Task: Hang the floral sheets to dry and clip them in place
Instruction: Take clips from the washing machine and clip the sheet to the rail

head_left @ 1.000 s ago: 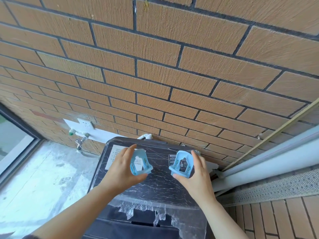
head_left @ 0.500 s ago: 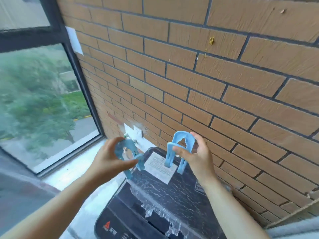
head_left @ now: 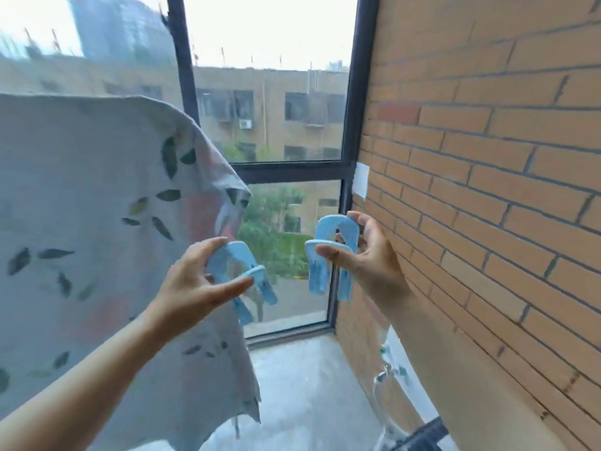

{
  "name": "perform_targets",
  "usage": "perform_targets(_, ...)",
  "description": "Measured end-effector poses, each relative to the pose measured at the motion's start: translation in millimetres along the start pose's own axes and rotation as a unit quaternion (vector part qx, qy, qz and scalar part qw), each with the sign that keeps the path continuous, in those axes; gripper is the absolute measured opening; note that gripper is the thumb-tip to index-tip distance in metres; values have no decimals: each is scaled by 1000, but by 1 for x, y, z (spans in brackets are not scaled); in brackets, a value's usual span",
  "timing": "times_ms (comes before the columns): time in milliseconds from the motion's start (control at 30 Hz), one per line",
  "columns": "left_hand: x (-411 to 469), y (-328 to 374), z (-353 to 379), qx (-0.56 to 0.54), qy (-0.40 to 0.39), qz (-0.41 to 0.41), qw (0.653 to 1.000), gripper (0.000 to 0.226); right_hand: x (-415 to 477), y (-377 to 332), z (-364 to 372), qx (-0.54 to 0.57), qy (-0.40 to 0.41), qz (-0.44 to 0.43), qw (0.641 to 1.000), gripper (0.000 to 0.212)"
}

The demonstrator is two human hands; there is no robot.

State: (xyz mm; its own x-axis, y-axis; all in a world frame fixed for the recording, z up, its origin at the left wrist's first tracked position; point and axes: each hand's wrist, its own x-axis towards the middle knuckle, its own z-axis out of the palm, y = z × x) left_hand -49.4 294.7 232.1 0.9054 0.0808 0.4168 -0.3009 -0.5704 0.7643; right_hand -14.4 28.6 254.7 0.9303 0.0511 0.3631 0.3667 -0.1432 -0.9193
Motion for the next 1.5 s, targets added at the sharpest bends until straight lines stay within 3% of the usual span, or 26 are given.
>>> perform_targets(167,12,-23,-114,18,59,12,998,92,39,-48,113,30,-58,-45,997,93)
perform_targets(300,22,-38,-189,18,94,15,995,94,63,-77,193,60,-95,-73,991,83)
perform_targets(433,37,-57,-240,22,124,16,992,97,94,-97,248,75,-111,-90,987,108)
perform_targets(533,54,-65,-264,45,145,16,988,94,122,-113,275,79,-141,-102,982,113)
perform_targets(667,82,-74,-282,93,179,5,979,89,166,-133,292,73,-182,-143,970,101)
perform_targets(1000,150,-69,-307,175,238,1,955,90,273,-178,327,110,-273,-226,928,99)
perform_targets(1133,169,-76,-317,184,221,-9,958,91,295,-181,348,124,-275,-231,925,104)
perform_targets(1333,206,-92,-336,216,98,-13,971,84,315,-189,371,148,-241,-234,930,101)
perform_targets(1500,237,-103,-339,230,60,15,971,80,330,-193,375,177,-216,-225,934,100)
